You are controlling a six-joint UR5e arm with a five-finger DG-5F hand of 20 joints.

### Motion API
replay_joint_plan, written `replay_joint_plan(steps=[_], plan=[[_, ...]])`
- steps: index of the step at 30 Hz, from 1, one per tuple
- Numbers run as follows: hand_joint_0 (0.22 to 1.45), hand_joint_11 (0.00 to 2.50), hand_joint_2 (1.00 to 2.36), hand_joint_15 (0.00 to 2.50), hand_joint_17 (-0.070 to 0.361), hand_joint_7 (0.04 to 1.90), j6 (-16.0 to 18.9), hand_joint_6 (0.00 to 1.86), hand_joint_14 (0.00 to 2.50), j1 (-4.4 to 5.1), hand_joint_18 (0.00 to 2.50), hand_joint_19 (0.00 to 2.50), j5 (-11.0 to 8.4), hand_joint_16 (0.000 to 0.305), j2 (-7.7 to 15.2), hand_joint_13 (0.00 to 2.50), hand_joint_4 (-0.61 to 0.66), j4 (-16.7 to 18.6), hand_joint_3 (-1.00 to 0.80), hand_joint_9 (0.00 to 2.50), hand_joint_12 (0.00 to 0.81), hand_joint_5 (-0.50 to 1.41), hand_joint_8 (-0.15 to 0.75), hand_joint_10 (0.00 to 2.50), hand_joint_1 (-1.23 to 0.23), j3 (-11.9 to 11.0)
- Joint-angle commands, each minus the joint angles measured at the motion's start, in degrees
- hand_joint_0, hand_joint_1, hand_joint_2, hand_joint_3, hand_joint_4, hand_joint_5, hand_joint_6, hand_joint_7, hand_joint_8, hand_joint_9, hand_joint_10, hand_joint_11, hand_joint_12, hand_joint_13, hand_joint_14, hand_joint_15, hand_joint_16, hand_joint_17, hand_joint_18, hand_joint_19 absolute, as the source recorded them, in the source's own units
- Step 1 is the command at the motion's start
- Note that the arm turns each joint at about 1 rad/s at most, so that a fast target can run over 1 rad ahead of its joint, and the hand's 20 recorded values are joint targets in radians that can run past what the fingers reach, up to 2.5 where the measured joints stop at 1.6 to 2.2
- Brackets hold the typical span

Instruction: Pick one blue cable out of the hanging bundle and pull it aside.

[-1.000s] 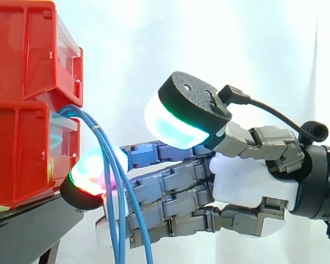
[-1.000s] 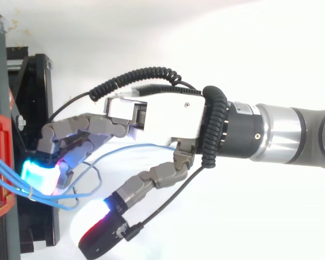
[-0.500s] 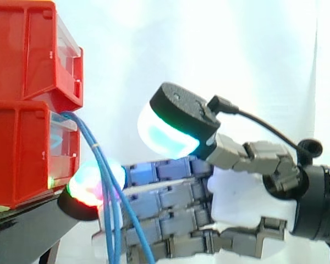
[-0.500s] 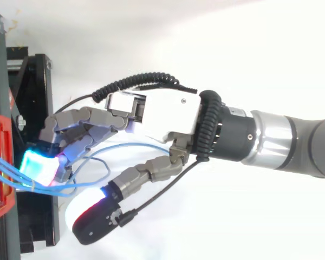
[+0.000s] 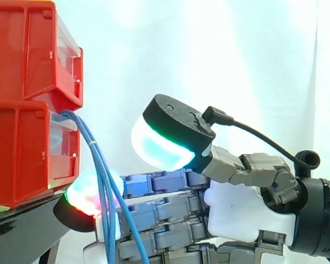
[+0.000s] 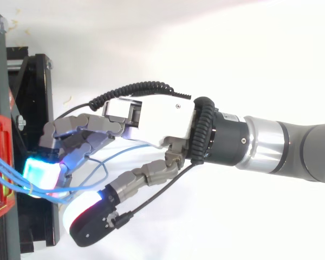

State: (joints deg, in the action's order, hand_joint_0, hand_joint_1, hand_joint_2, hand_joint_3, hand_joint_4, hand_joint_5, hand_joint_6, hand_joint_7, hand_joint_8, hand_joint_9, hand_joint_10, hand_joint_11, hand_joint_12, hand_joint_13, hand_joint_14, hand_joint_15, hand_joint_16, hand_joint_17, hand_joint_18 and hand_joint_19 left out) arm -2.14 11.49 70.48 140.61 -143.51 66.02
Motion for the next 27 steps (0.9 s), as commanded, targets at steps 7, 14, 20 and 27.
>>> replay_joint_plan(steps=[7,14,20,27], plan=[[0.58,0.62,1.0,0.52,0.082,1.24,-1.9,0.5,0.02,0.47,0.44,0.47,-0.25,0.037,0.5,0.7,0.23,2.6,-0.46,0.81,0.36,-0.08,0.302,0.02,-0.79,0.0],[0.59,0.63,1.01,0.52,0.082,1.26,-2.0,0.56,0.02,0.47,0.45,0.47,-0.17,0.036,0.4,0.72,0.19,2.0,-0.37,0.82,0.361,-0.09,0.302,0.02,-0.79,-1.4],[0.58,0.65,1.01,0.53,0.083,1.09,-1.7,0.67,0.02,0.82,0.45,0.49,-0.25,0.037,0.4,0.72,0.19,2.0,-0.37,0.81,0.364,-0.12,0.302,0.02,-0.8,-1.8],[0.55,0.65,1.0,0.54,0.085,1.06,-1.1,0.67,0.02,1.61,0.46,0.48,-1.57,0.038,0.4,0.73,0.21,1.8,-0.45,0.83,0.369,-0.11,0.309,0.02,-0.8,-1.7]])
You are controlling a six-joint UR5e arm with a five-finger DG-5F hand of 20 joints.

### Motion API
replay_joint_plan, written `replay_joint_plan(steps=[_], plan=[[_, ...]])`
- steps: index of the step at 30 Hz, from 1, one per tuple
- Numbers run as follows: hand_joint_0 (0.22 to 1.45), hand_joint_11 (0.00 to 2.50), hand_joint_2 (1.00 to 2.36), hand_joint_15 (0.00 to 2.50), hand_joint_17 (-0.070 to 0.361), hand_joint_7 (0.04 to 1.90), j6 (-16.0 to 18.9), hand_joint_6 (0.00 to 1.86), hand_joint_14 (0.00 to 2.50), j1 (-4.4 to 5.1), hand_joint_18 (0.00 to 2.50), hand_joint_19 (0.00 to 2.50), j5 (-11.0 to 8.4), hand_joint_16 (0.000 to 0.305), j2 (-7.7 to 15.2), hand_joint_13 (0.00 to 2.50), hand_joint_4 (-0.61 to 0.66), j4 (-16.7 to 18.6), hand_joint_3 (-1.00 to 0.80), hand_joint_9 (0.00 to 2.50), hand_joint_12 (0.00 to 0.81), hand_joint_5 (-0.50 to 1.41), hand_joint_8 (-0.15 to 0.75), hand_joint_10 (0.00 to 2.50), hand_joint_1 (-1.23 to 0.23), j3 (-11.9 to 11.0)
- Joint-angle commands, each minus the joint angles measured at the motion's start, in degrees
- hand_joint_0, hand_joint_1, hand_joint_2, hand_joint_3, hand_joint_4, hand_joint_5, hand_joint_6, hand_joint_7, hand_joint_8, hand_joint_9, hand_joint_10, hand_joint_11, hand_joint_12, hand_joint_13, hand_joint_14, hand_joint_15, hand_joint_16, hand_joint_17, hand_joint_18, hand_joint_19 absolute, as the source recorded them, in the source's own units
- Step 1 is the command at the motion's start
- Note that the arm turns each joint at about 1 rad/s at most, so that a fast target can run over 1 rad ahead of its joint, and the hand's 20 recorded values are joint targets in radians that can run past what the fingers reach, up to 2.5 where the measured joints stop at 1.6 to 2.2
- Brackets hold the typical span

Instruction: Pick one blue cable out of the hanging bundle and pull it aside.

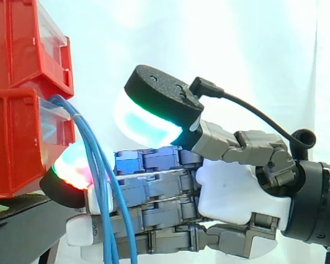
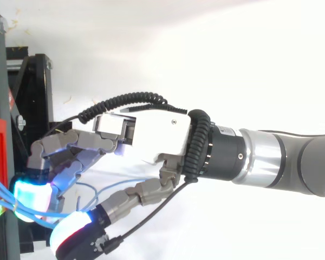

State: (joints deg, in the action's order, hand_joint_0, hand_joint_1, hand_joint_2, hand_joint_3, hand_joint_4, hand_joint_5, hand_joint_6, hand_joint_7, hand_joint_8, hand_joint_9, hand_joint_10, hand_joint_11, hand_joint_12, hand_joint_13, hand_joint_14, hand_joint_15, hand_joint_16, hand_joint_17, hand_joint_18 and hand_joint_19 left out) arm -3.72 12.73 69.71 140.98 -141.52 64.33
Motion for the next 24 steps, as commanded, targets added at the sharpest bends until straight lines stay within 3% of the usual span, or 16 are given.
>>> replay_joint_plan(steps=[1,10,19,24], plan=[[0.55,0.65,1.0,0.54,0.085,1.07,0.8,0.67,0.02,0.45,0.46,0.49,-0.98,0.038,0.0,0.73,0.21,-0.3,-0.46,0.83,0.371,-0.11,0.308,0.02,-0.79,0.0],[0.55,0.65,1.0,0.54,0.086,1.12,4.7,0.64,0.02,0.8,0.48,0.49,-1.33,0.038,0.0,0.74,0.21,-0.2,-0.46,0.85,0.375,-0.1,0.312,0.02,-0.77,2.6],[0.57,0.67,1.01,0.55,0.085,1.06,7.3,0.71,0.02,1.59,0.49,0.49,-1.77,0.038,0.0,0.75,0.17,-0.2,-0.37,0.84,0.37,-0.12,0.308,0.02,-0.79,2.8],[0.57,0.68,1.01,0.55,0.086,0.99,10.4,0.77,0.02,2.47,0.49,0.51,-3.26,0.038,0.0,0.75,0.18,-0.2,-0.35,0.83,0.371,-0.14,0.311,0.02,-0.8,2.7]])
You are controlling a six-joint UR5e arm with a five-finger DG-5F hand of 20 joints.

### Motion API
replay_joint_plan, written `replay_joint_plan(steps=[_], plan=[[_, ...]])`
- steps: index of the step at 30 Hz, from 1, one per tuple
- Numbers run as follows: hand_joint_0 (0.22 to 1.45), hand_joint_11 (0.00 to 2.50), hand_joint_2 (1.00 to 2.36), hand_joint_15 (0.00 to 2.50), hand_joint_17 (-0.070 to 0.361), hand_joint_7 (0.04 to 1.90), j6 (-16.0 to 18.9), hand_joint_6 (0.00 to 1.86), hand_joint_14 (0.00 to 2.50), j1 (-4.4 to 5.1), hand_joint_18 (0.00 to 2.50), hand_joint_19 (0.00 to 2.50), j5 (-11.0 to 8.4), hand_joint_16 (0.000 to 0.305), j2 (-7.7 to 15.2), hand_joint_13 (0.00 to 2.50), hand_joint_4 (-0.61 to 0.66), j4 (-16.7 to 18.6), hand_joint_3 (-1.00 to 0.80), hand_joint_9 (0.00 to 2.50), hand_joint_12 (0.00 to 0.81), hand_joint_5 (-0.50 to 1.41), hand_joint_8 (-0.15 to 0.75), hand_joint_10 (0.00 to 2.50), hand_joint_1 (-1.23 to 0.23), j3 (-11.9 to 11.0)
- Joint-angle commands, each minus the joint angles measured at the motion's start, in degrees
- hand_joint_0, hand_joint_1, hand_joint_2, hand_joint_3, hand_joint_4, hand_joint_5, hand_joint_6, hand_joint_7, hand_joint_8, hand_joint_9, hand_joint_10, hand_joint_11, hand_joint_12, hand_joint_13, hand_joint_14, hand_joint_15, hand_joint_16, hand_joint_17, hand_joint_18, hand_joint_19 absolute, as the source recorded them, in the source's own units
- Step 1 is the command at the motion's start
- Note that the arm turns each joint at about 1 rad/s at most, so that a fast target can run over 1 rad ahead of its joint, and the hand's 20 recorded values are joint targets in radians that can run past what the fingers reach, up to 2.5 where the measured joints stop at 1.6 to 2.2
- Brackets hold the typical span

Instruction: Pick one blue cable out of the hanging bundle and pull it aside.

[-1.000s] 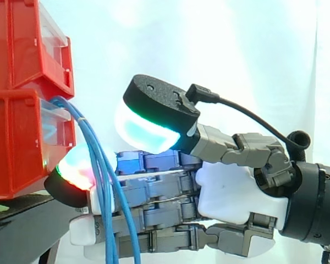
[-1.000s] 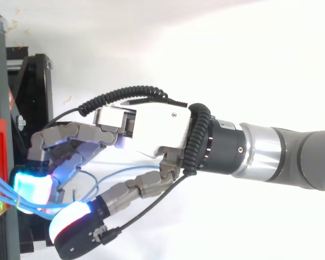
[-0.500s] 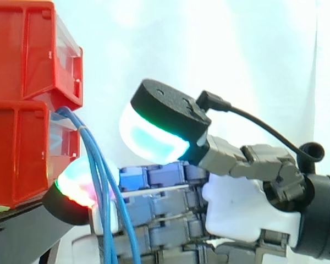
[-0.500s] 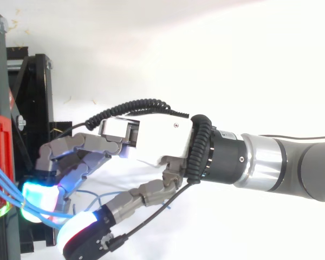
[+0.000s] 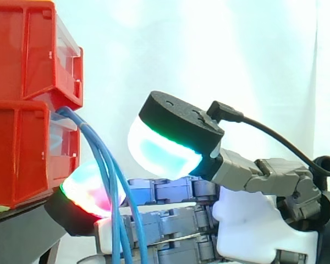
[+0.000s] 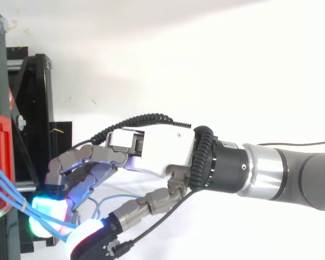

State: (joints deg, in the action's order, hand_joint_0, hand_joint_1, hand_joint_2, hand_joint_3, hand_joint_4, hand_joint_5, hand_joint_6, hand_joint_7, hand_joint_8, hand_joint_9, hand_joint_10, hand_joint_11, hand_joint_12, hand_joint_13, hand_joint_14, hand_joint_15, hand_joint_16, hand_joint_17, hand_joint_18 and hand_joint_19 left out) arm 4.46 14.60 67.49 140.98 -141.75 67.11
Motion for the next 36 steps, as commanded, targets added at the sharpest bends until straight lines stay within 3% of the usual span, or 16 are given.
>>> replay_joint_plan(steps=[1,6,11,19,32,36], plan=[[0.57,0.68,1.01,0.56,0.086,0.98,2.7,0.79,0.02,0.69,0.49,0.5,-1.31,0.038,0.0,0.75,0.18,0.2,-0.35,0.83,0.369,-0.14,0.309,0.02,-0.8,-0.1],[0.56,0.7,1.01,0.56,0.087,0.98,5.5,0.85,0.02,1.31,0.5,0.51,-3.25,0.038,0.0,0.77,0.19,0.2,-0.41,0.85,0.373,-0.14,0.32,0.02,-0.79,-0.2],[0.54,0.72,1.0,0.57,0.088,1.01,8.3,0.85,0.02,1.57,0.54,0.51,-3.42,0.039,0.0,0.8,0.21,0.0,-0.49,0.92,0.376,-0.12,0.331,0.02,-0.8,-0.2],[0.54,0.72,1.0,0.57,0.088,1.04,8.5,0.84,0.02,1.57,0.59,0.52,-3.25,0.039,0.0,0.85,0.21,-1.1,-0.5,0.99,0.38,-0.1,0.342,0.02,-0.76,-0.3],[0.58,0.76,1.02,0.6,0.086,1.08,10.5,0.87,0.02,-0.19,0.61,0.54,-1.93,0.038,0.0,0.87,0.15,-3.1,-0.31,0.95,0.375,-0.13,0.337,0.03,-0.78,-1.4],[0.58,0.79,1.02,0.61,0.087,1.08,10.7,0.88,0.02,-0.98,0.61,0.54,0.27,0.039,0.0,0.87,0.13,-8.0,-0.28,0.94,0.377,-0.13,0.337,0.02,-0.79,-3.9]])
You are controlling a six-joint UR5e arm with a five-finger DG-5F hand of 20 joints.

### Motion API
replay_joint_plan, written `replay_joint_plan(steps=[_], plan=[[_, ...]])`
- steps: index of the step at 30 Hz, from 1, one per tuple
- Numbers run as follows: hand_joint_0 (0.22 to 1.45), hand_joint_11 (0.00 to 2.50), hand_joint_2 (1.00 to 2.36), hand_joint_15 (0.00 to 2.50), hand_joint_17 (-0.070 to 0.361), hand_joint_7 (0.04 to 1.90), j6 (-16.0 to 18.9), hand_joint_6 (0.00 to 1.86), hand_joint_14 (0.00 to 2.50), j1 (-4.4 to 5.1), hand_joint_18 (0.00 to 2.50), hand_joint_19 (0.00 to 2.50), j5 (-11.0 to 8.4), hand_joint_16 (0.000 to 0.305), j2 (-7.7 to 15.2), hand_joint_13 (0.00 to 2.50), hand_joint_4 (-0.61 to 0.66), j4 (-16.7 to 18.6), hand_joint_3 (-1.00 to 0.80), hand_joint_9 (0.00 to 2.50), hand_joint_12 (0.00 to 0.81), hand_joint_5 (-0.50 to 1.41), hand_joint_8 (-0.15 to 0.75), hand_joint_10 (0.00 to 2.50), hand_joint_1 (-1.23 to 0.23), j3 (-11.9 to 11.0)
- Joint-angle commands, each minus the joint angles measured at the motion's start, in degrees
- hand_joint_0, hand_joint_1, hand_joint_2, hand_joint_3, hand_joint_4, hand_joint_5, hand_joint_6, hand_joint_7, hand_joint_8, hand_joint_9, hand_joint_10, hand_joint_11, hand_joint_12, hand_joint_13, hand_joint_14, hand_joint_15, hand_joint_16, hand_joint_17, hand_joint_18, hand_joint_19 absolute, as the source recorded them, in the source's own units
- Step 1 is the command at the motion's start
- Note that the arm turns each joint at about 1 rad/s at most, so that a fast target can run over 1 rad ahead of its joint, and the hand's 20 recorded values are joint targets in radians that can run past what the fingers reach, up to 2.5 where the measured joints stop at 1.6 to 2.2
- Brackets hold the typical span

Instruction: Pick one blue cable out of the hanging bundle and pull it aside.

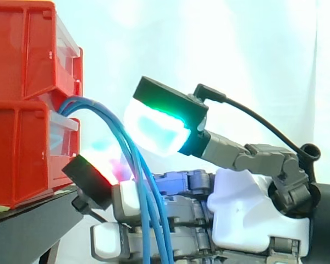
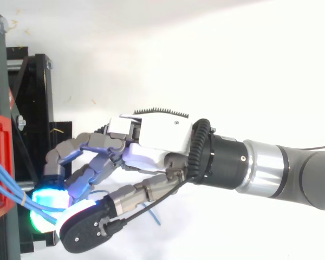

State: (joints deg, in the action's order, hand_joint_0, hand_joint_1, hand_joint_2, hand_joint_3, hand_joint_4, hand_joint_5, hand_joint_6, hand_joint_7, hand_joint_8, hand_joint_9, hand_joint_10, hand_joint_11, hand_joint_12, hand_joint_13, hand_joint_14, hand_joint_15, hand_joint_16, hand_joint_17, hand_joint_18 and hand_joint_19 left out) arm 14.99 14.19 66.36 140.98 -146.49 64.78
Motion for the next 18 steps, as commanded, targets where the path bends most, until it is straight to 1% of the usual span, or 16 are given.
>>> replay_joint_plan(steps=[1,5,7,10,12,13,14,16,18], plan=[[0.58,0.79,1.02,0.62,0.087,1.08,0.2,0.89,0.02,-0.66,0.61,0.54,1.58,0.039,0.0,0.87,0.13,-3.9,-0.27,0.94,0.377,-0.13,0.337,0.03,-0.79,-1.9],[0.58,0.82,1.02,0.63,0.087,1.06,0.2,0.9,0.02,-0.92,0.61,0.55,2.2,0.039,-0.1,0.87,0.09,-5.9,-0.25,0.93,0.38,-0.14,0.333,0.03,-0.81,-2.5],[0.59,0.84,1.02,0.64,0.087,1.04,0.2,0.91,0.02,-1.01,0.61,0.54,2.37,0.039,-0.2,0.87,0.07,-6.2,-0.24,0.91,0.38,-0.15,0.332,0.03,-0.82,-2.5],[0.63,0.85,1.02,0.65,0.087,1.02,0.1,0.92,0.02,-1.1,0.62,0.54,2.46,0.039,-0.4,0.87,0.04,-7.2,-0.29,0.89,0.381,-0.16,0.326,0.03,-0.86,-2.5],[0.67,0.85,1.01,0.64,0.086,1.04,0.1,0.92,0.02,-1.18,0.63,0.53,2.46,0.038,-0.6,0.87,0.01,-7.8,-0.34,0.88,0.377,-0.16,0.325,0.03,-0.9,-2.5],[0.67,0.85,1.01,0.64,0.086,1.05,0.1,0.92,0.02,-1.27,0.63,0.52,2.46,0.038,-1.3,0.88,0.0,-9.4,-0.35,0.88,0.377,-0.16,0.325,0.03,-0.9,-2.5],[0.69,0.85,1.01,0.64,0.085,1.05,0.2,0.92,0.02,-1.27,0.63,0.52,2.46,0.038,-1.5,0.88,-0.01,-9.8,-0.38,0.88,0.376,-0.17,0.321,0.03,-0.92,-2.5],[0.71,0.86,1.01,0.64,0.084,1.11,0.1,0.92,0.02,-1.36,0.65,0.5,2.46,0.037,-1.8,0.88,-0.04,-10.7,-0.42,0.88,0.373,-0.17,0.32,0.03,-0.93,-2.5],[0.74,0.87,1.0,0.64,0.083,1.25,0.2,0.91,0.02,-1.54,0.67,0.49,2.46,0.037,-2.3,0.89,-0.06,-12.2,-0.47,0.89,0.37,-0.17,0.313,0.03,-0.95,-2.5]])
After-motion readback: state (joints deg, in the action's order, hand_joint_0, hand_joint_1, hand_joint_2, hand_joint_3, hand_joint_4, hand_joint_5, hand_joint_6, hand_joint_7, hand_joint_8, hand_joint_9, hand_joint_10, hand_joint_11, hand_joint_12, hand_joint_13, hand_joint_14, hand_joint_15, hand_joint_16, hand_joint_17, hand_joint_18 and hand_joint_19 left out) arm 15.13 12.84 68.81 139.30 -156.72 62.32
